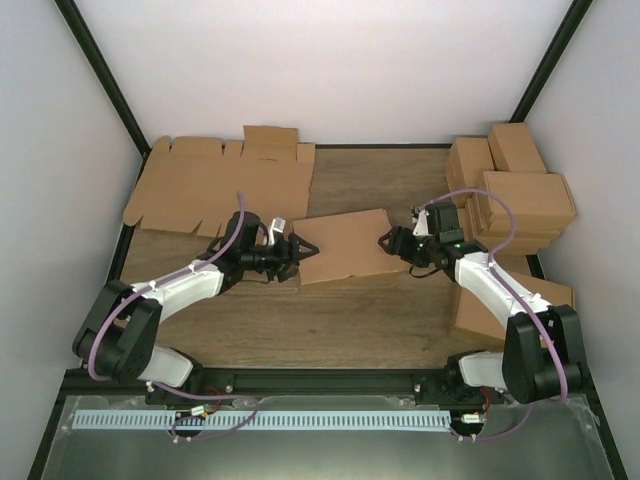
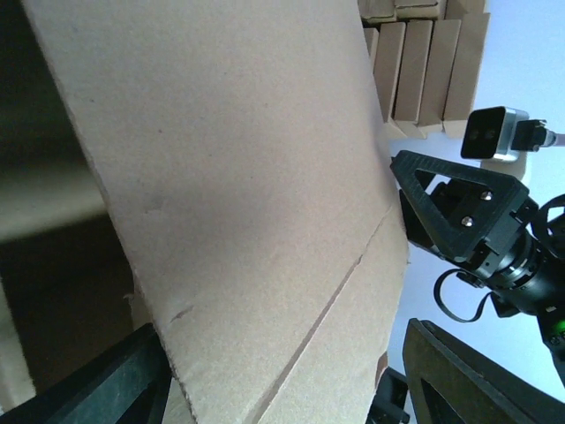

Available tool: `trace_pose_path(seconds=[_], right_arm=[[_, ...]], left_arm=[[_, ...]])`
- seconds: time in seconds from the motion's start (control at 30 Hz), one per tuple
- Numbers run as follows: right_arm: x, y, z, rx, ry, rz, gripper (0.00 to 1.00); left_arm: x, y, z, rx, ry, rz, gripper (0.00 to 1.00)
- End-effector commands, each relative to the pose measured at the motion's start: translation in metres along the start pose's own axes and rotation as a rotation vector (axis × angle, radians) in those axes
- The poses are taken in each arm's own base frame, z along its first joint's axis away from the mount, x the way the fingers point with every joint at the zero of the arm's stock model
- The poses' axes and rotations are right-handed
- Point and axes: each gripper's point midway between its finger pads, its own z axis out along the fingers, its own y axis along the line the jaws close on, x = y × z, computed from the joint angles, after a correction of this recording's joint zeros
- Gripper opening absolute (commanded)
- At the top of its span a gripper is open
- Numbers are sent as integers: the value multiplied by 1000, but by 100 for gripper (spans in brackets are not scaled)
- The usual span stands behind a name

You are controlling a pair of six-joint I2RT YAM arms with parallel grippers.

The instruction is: Fold the paper box

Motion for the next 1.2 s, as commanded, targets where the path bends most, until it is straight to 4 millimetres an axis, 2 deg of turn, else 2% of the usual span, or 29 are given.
trace_pose_path(seconds=[0.0, 0.13, 0.27, 0.37, 0.5, 0.67, 0.8, 0.83, 0.87, 0.97, 1.0, 1.07, 1.17], right_arm=[[-11, 30, -10, -105, -7, -16, 66], [-10, 26, -8, -90, -6, -14, 65], [-6, 12, -5, -35, -11, -22, 63], [3, -6, -1, 26, -6, -25, 61], [15, -22, 3, 74, 8, -30, 57], [16, -29, 2, 104, -2, -39, 41], [11, -31, -4, 136, -24, -53, 39], [8, -31, -7, 144, -34, -57, 41], [6, -30, -10, 149, -43, -69, 48], [-4, -26, -19, 163, -89, -93, 81], [-5, -28, -21, 173, -102, -94, 84], [-7, -30, -21, 188, -115, -94, 83], [-2, -36, -14, 194, -94, -81, 73]], left_arm=[[1, -31, -4, 87, 2, 47, 74], [2, -25, -1, 77, 6, 44, 73], [1, 3, 1, -45, -8, 63, 73], [0, 22, -3, -147, -18, 96, 73], [5, 42, -9, -241, -13, 120, 62], [4, 45, -14, -283, -18, 151, 54], [-4, 36, -22, -311, -57, 194, 51], [-5, 34, -24, -316, -67, 203, 51], [-6, 33, -26, -321, -75, 209, 51], [-6, 36, -27, -328, -81, 215, 51], [-5, 38, -25, -324, -74, 212, 51], [-3, 42, -20, -311, -58, 201, 50], [-1, 47, -14, -301, -33, 190, 48]])
